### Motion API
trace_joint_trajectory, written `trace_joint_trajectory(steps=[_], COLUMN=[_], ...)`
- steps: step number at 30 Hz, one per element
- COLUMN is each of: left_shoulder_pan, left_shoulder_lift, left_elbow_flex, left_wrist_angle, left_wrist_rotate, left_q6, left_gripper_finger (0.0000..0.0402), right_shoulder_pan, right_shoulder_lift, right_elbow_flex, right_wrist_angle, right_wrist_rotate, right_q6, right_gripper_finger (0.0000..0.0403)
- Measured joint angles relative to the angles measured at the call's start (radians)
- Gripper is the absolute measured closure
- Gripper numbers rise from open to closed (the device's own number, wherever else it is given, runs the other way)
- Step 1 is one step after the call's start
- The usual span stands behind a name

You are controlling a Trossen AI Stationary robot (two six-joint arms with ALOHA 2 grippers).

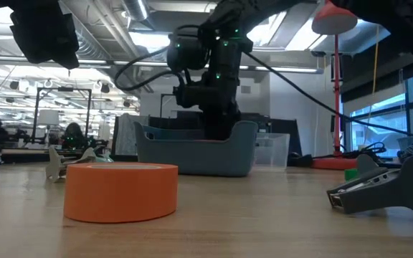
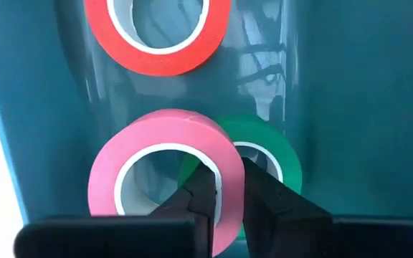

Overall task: Pick and place Stapler, Stapler remover, tape
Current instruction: Put the pink tape into the blue bin, then put the right black staple remover into the white bin

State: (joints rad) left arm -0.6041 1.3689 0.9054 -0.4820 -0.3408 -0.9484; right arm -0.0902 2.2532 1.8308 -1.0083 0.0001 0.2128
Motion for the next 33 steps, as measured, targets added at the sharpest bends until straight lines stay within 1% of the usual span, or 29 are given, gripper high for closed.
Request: trace_joint_trajectory(steps=[2, 6, 8, 10, 12, 16, 20, 22, 25, 28, 33], left_shoulder_pan=[0.0, 0.0, 0.0, 0.0, 0.0, 0.0, 0.0, 0.0, -0.001, -0.001, -0.004], left_shoulder_lift=[0.0, 0.0, 0.0, 0.0, 0.0, 0.0, 0.0, 0.0, 0.0, 0.0, 0.0], left_elbow_flex=[0.0, 0.0, 0.0, 0.0, 0.0, 0.0, 0.0, 0.0, 0.0, 0.0, 0.0], left_wrist_angle=[0.0, 0.0, 0.0, 0.0, 0.0, 0.0, 0.0, -0.009, -0.039, -0.057, -0.055], left_wrist_rotate=[0.0, 0.0, 0.0, -0.001, -0.001, -0.001, 0.002, 0.016, 0.041, 0.058, 0.074], left_q6=[0.007, 0.009, 0.009, 0.009, 0.009, -0.005, -0.006, -0.007, -0.007, -0.007, -0.006], left_gripper_finger=[0.0254, 0.0254, 0.0254, 0.0254, 0.0254, 0.0254, 0.0254, 0.0254, 0.0254, 0.0254, 0.0254], right_shoulder_pan=[-0.001, 0.001, 0.003, 0.008, 0.016, 0.047, 0.099, 0.133, 0.189, 0.257, 0.365], right_shoulder_lift=[0.003, 0.005, 0.005, 0.005, 0.005, 0.005, 0.004, 0.004, 0.003, -0.024, -0.067], right_elbow_flex=[0.01, 0.028, 0.049, 0.077, 0.116, 0.242, 0.395, 0.461, 0.523, 0.514, 0.488], right_wrist_angle=[-0.022, -0.045, -0.072, -0.085, -0.109, -0.223, -0.39, -0.483, -0.571, -0.569, -0.566], right_wrist_rotate=[-0.008, -0.019, -0.023, -0.02, 0.003, 0.122, 0.23, 0.264, 0.269, 0.248, 0.222], right_q6=[0.02, 0.054, 0.07, 0.069, 0.072, 0.079, 0.117, 0.145, 0.195, 0.228, 0.389], right_gripper_finger=[0.0321, 0.0226, 0.0188, 0.0161, 0.0145, 0.0137, 0.0147, 0.0154, 0.0162, 0.0168, 0.0178])
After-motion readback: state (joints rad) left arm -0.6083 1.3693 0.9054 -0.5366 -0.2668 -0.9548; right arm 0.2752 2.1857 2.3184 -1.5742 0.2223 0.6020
